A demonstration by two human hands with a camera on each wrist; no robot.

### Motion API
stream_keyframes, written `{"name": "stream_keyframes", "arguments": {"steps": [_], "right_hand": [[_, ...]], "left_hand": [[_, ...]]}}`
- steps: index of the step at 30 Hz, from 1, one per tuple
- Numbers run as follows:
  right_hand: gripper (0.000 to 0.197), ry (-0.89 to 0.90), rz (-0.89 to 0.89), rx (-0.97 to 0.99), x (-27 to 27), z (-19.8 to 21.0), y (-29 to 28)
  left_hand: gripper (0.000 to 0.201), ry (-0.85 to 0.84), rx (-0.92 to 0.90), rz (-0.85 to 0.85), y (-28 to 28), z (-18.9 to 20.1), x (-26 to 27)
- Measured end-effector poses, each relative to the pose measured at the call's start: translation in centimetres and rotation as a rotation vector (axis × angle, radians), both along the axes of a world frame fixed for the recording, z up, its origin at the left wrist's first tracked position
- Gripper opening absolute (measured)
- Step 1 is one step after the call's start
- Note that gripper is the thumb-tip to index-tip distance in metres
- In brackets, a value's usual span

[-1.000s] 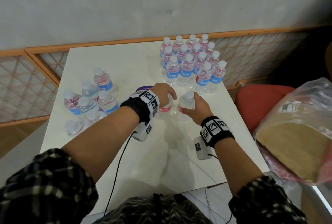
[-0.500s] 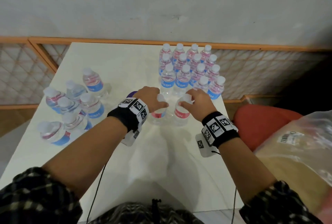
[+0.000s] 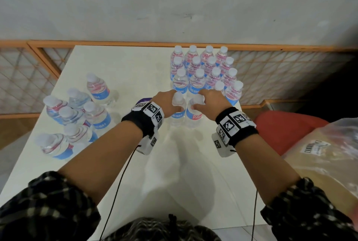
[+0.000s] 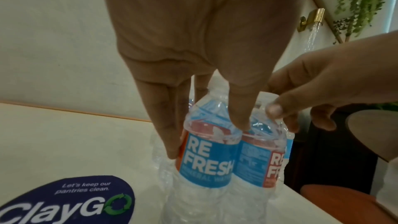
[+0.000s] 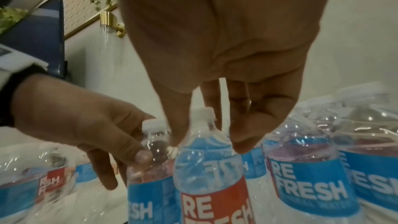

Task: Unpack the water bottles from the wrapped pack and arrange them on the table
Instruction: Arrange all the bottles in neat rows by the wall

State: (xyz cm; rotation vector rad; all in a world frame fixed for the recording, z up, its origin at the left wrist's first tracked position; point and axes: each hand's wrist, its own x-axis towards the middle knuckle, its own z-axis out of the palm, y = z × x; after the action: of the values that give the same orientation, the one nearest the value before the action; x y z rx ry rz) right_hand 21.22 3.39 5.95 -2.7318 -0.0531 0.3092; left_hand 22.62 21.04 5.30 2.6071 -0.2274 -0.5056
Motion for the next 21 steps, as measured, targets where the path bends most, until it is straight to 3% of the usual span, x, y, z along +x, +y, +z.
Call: {"name": "stream_keyframes", "arguments": {"steps": [3,7,9,14,21], "right_hand": [[0.041,0.024,0.068,-0.015,0.7,0.6,0.1],[0.059,-0.018,0.117,-0.044,1.2,1.6,0.3],[0.059,-0.016,0.075,-0.023,1.0,1.8,0.6],[0.053,-0.016,-0.014,-0.099,0.7,0.9,1.5],[0.045,-0.011,0.019,-0.120,2.1,1.3,0.7]], "left_hand": [[0.049,0.005,-0.024,0.003,0.0,0.2,0.2],[0.042,0.027,-0.043,0.013,0.2,0.2,0.5],[0.035,0.017,-0.035,0.015,0.2,0.1,0.6],[0.042,-0.018,-0.004,0.012,-0.2,-0.4,1.2],[0.051,0.002,-0.047,0.028,-0.3,-1.2,2.3]]}}
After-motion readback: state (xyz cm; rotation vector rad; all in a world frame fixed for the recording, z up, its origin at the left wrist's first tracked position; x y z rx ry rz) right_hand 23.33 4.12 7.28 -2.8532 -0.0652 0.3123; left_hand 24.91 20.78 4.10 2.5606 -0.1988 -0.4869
